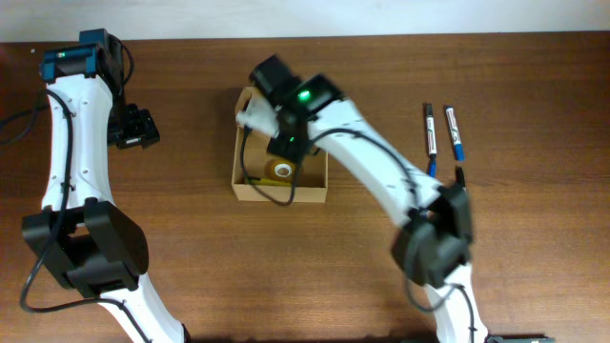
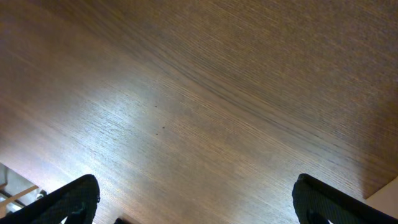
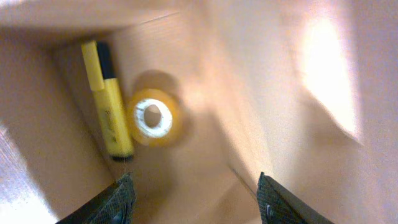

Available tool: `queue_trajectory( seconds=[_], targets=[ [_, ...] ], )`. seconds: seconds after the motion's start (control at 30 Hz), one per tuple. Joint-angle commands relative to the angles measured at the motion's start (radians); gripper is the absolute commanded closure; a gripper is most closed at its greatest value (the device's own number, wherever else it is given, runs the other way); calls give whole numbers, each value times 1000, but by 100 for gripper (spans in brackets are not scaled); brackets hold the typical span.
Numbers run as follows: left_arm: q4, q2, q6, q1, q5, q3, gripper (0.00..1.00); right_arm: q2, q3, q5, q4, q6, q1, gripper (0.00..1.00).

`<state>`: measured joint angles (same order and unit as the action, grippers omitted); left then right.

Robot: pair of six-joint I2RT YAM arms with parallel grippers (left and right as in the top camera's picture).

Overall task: Pack container
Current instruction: 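Lower the highlighter into the box and release it, then grasp the white TOYO marker with the right gripper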

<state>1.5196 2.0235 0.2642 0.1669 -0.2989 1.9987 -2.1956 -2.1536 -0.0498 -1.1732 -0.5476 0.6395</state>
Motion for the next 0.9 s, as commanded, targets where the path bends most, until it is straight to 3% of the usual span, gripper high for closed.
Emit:
queue_trajectory(
  seconds=[0.0, 0.1, 0.37, 0.53, 0.87],
  targets=[
    [-2, 8, -8, 6, 0, -3, 0, 191, -43, -60, 14, 221, -110, 37],
    [-2, 8, -8, 6, 0, -3, 0, 272, -43, -42, 30, 385, -250, 37],
    [-2, 8, -8, 6, 0, -3, 0, 240, 46, 182, -21, 534, -608, 46],
    [-2, 8, -8, 6, 0, -3, 0, 143, 154, 190, 65, 535, -672, 46],
    [-2, 8, -8, 6, 0, -3, 0, -89, 159, 153, 129, 534, -681, 46]
  ],
)
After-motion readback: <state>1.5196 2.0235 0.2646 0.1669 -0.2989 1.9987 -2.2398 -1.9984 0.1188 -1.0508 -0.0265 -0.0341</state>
